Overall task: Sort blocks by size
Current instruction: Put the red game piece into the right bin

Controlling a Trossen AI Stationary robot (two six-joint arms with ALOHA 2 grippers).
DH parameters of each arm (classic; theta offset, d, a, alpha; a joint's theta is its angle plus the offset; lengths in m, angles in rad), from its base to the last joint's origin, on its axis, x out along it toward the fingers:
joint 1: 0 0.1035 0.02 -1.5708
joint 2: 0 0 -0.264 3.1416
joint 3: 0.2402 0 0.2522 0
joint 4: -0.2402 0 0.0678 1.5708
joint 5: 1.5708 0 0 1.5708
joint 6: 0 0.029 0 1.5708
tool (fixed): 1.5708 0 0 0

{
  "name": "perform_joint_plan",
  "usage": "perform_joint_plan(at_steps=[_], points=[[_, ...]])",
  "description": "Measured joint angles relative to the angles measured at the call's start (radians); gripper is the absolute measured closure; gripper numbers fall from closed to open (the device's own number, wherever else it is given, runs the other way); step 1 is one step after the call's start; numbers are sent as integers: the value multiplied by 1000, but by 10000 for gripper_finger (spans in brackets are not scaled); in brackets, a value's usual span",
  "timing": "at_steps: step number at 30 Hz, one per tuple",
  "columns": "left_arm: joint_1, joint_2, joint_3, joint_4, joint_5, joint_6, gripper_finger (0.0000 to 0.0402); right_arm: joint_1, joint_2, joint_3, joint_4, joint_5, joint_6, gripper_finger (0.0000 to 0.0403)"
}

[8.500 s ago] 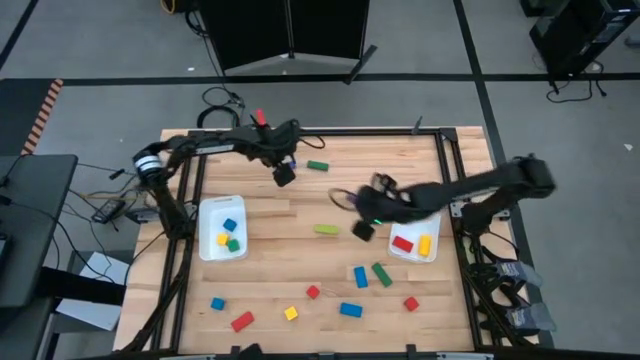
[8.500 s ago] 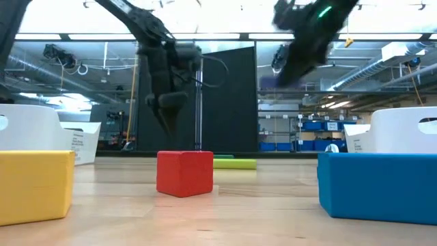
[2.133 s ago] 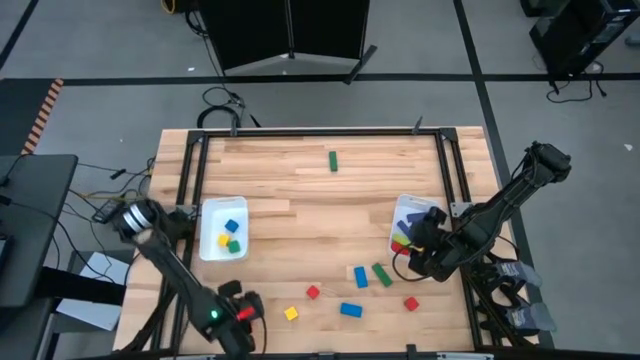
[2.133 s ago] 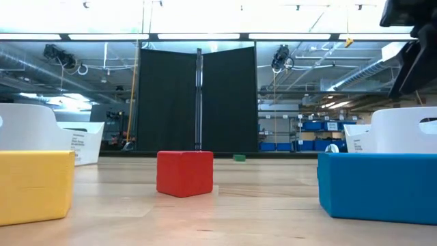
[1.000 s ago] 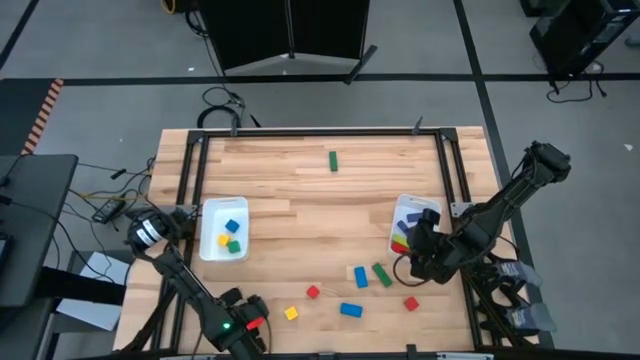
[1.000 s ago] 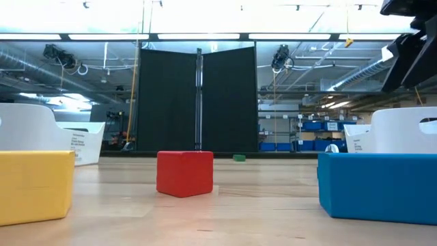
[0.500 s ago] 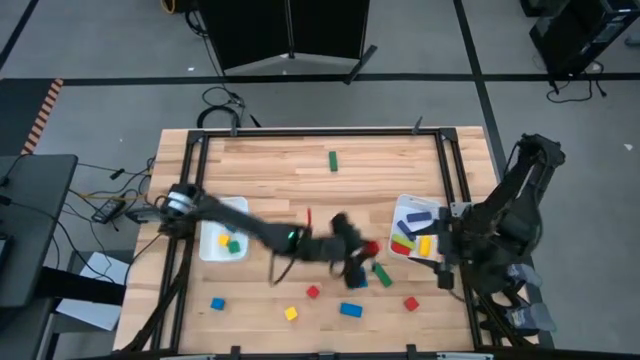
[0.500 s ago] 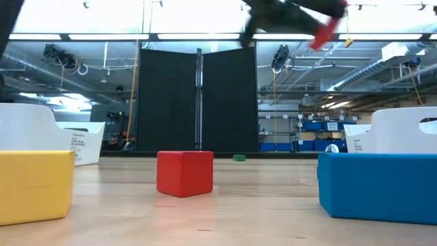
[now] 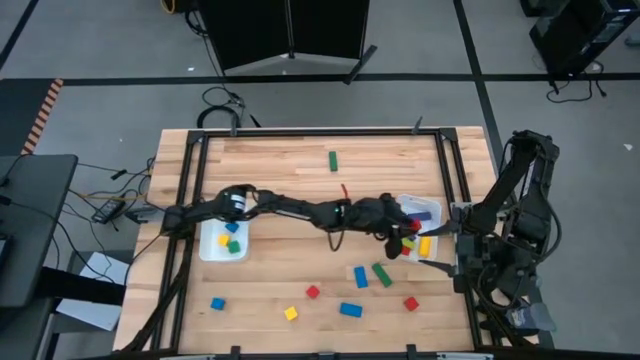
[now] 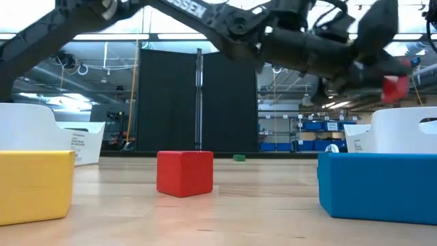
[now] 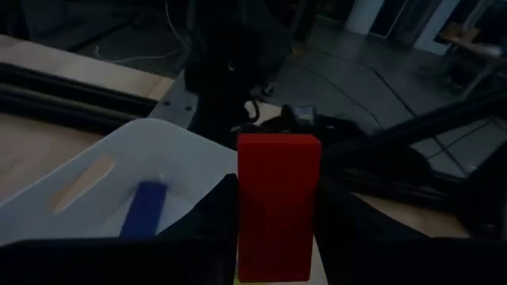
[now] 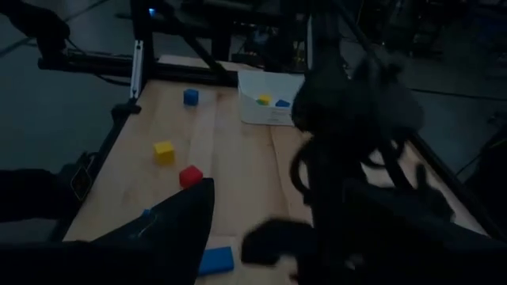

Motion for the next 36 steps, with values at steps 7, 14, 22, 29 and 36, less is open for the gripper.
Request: perform_joint_plan(at_steps=[7,14,22,29,36], points=[[2,17,92,-199,-5,73,167,0,6,0,4,0,0,115],[-34,-100,24,-294,-110,153,151,0,9,-1,10,-1,-3,115],[-170,-433,-446,-309,-213,92,267,-1,42,-18,27,-8,-3,115],[-390,-661,-725,-504,-326,-187,273,-50,92,-23,28,-14,-14,115],[-525,-666,-732,-606,-326,-45,168,-112,111,-23,61,-61,-30,115]])
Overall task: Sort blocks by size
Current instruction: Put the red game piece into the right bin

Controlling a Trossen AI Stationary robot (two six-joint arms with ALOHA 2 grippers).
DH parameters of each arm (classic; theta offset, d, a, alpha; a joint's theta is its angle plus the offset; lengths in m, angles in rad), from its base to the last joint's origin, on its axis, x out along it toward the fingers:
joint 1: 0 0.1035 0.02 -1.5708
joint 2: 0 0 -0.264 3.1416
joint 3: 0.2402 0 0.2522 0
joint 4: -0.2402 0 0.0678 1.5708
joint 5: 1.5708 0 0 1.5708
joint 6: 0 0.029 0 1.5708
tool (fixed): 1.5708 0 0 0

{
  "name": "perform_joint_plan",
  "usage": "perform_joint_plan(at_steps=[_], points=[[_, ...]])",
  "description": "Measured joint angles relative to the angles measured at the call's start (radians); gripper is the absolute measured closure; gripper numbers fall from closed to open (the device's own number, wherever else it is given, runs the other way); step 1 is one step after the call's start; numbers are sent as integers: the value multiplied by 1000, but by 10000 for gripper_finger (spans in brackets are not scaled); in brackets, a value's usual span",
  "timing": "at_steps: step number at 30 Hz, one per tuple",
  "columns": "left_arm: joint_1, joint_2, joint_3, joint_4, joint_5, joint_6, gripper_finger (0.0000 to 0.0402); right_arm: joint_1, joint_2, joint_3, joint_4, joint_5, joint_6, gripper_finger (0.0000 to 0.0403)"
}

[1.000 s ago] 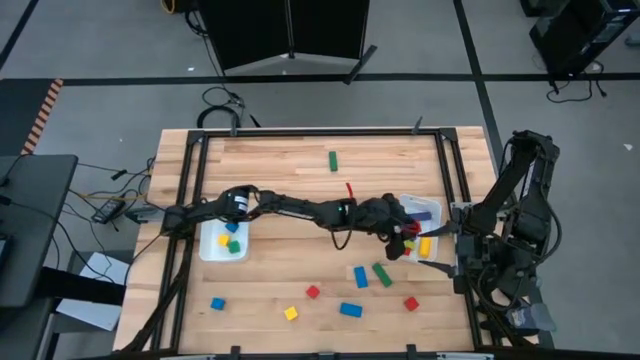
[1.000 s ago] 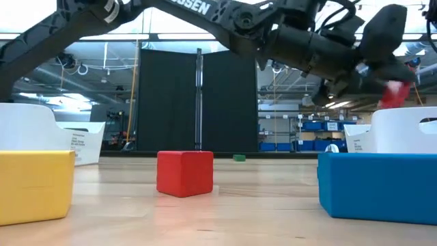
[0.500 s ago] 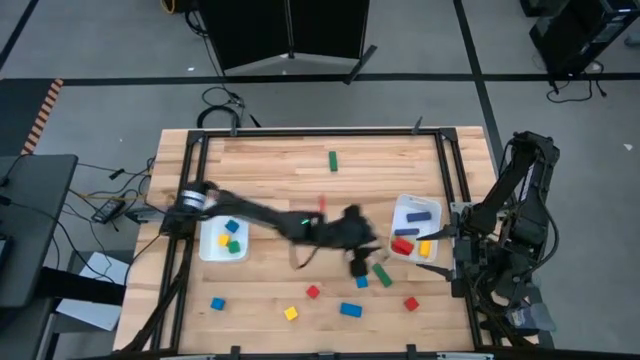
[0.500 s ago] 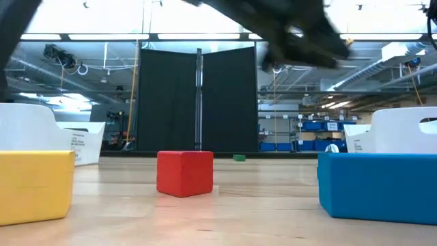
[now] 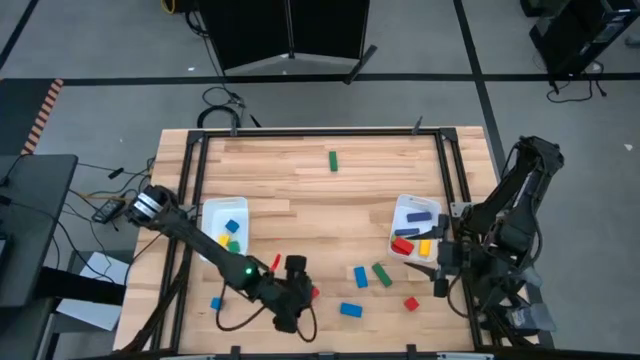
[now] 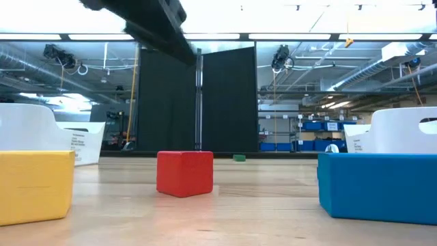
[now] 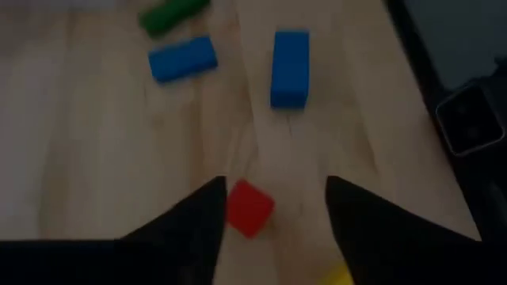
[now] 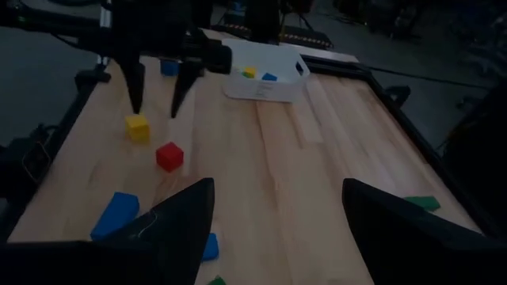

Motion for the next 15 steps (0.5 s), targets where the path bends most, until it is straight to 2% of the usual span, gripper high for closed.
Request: perform_joint_plan(at_steps=[4,7,10,15], points=[[14,17,1,3,0,84,102,-20,1,0,72,-30,-49,115],[35,53,1,3,61,120,74,-28,1,0,112,-49,-86,115],[60,92,1,3,112,123,69,-31,1,0,126,-53,-104,115],[81,132,0,8,135,148,85,-31,1,0,127,-54,-108,115]])
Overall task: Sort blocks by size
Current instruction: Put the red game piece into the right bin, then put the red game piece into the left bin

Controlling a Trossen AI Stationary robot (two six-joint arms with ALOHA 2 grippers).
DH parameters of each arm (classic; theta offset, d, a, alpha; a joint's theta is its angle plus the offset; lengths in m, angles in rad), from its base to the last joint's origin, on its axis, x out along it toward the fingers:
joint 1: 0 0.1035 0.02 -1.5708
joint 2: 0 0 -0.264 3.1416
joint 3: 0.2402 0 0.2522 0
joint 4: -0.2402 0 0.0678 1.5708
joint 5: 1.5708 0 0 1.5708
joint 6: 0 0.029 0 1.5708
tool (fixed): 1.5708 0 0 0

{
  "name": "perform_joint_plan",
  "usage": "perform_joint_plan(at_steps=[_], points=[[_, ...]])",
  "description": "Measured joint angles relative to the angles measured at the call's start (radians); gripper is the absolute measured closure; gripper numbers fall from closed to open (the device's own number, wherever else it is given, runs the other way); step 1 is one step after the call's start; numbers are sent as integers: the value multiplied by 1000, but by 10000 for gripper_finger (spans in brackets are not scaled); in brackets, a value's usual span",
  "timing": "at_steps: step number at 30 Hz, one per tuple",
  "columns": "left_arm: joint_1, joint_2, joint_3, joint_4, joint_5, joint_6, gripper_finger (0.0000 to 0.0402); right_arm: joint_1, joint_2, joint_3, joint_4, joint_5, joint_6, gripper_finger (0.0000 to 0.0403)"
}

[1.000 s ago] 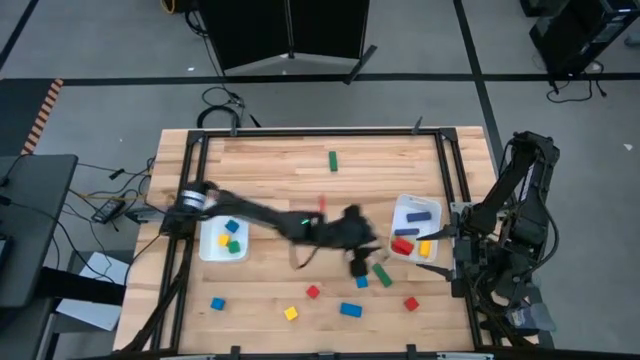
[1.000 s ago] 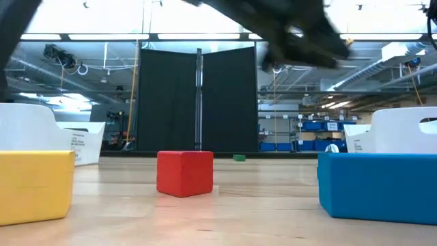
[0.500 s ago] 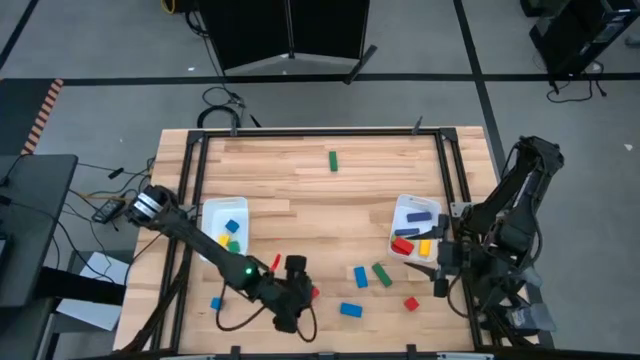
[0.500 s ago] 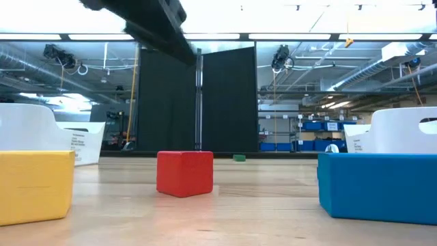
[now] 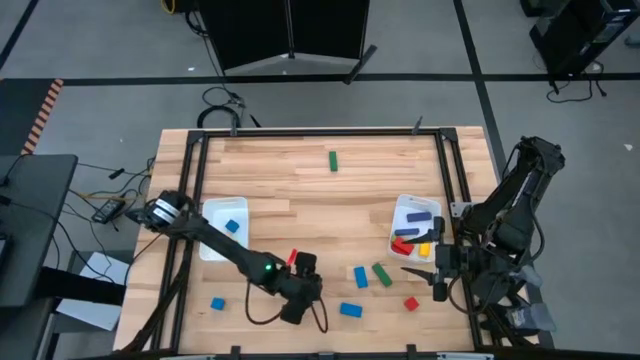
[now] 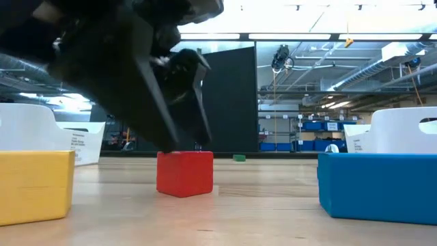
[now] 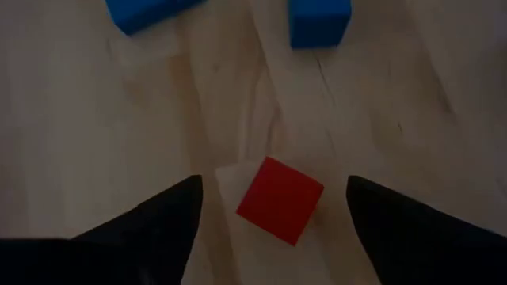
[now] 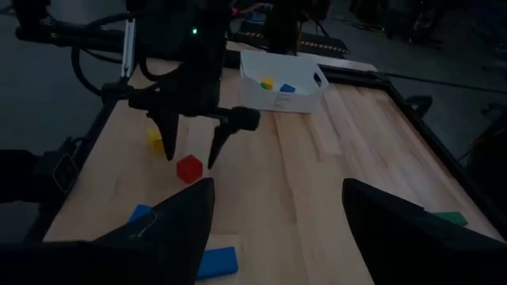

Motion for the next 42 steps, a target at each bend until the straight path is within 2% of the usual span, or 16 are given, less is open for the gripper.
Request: perform_joint_plan(at_steps=[6,9,14,19,23,26,28,31,34,37,40,42], points=[[19,46,0,12,80,20,124,0,0,0,-2,0,0,115],[22,67,0,33,81,20,158,-3,0,0,-3,0,-1,115],[34,67,0,38,80,13,261,-12,0,0,-5,0,-4,115],[33,-4,-1,-28,66,14,264,-18,0,0,-7,0,-8,115],[16,-161,-31,-178,-80,-50,264,-19,0,0,-7,0,-6,115],[-6,-328,-88,-377,-186,-230,264,-20,2,0,-9,0,-1,115],[-27,-442,-142,-500,-229,-409,264,-32,13,0,-8,0,-1,115],[-55,-598,-236,-642,-241,-727,264,-73,47,0,-8,-7,-1,115],[-75,-708,-328,-730,-244,-980,264,-139,92,0,-6,-71,-13,118],[-83,-763,-405,-797,-230,-1117,264,-203,139,0,4,-153,-23,119],[-83,-774,-454,-837,-188,-1177,263,-244,177,0,15,-234,-26,117],[-83,-773,-468,-836,-164,-1177,229,-256,193,0,16,-291,-26,115]])
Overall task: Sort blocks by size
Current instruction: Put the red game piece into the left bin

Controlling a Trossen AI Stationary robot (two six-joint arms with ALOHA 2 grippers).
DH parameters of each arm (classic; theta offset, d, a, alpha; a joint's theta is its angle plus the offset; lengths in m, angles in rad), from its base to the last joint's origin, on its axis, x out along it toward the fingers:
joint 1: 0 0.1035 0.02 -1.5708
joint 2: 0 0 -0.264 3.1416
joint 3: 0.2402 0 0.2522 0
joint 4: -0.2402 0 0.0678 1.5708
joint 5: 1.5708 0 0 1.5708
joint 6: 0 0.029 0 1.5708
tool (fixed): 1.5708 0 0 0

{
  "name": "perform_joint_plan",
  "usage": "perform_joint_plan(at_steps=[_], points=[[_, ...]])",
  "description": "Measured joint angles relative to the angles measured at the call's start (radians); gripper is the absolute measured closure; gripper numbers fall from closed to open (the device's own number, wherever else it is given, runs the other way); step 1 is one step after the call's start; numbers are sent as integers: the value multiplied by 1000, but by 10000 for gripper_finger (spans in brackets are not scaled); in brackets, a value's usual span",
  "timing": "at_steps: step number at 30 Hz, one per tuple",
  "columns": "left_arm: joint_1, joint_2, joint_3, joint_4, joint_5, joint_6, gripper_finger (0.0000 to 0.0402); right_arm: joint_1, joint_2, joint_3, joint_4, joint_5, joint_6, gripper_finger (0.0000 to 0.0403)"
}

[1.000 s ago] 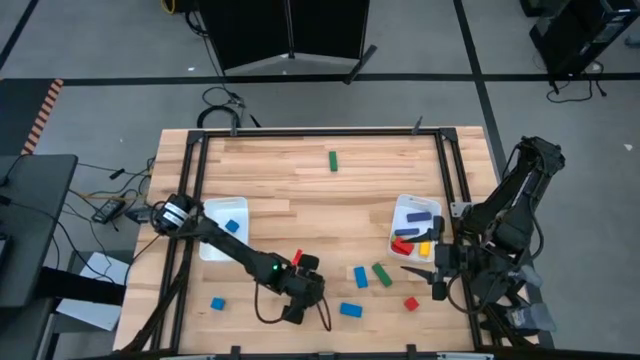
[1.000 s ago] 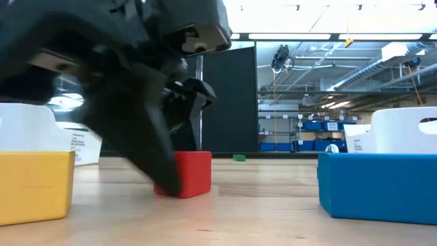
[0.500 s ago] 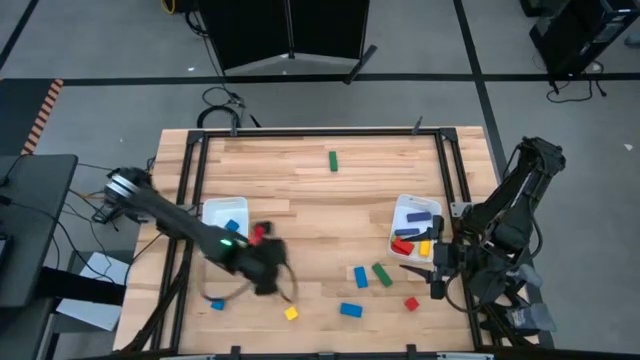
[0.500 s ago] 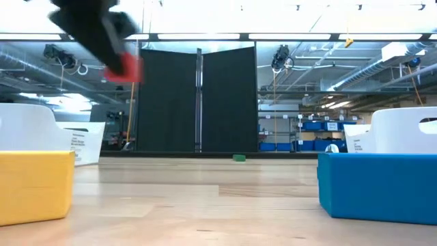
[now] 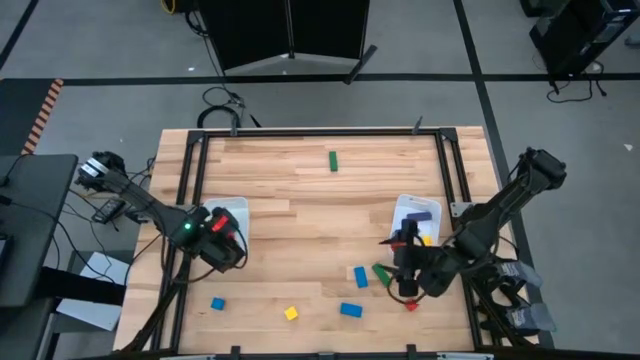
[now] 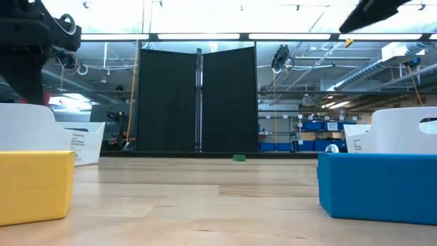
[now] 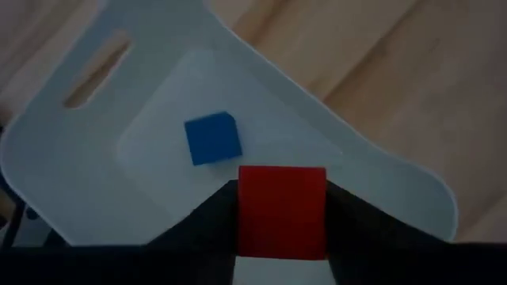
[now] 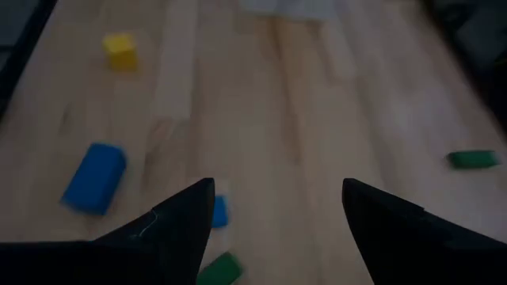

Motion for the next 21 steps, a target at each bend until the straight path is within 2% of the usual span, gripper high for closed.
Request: perform_joint_plan(at_steps=[5,7,9,12,14,21], points=[[0,0,-4,56,34,86,79,6,21,0,-1,-175,-11,112],[0,-1,-4,105,36,120,38,22,34,0,-2,-271,-25,114],[0,0,-4,189,37,155,16,45,52,0,-11,-368,-31,118],[-1,0,-4,355,34,225,10,99,87,0,-32,-497,-26,124],[-2,0,-4,461,21,279,14,142,113,0,-46,-543,-9,128],[-2,0,-3,637,-32,422,57,238,243,0,-58,-573,87,126]])
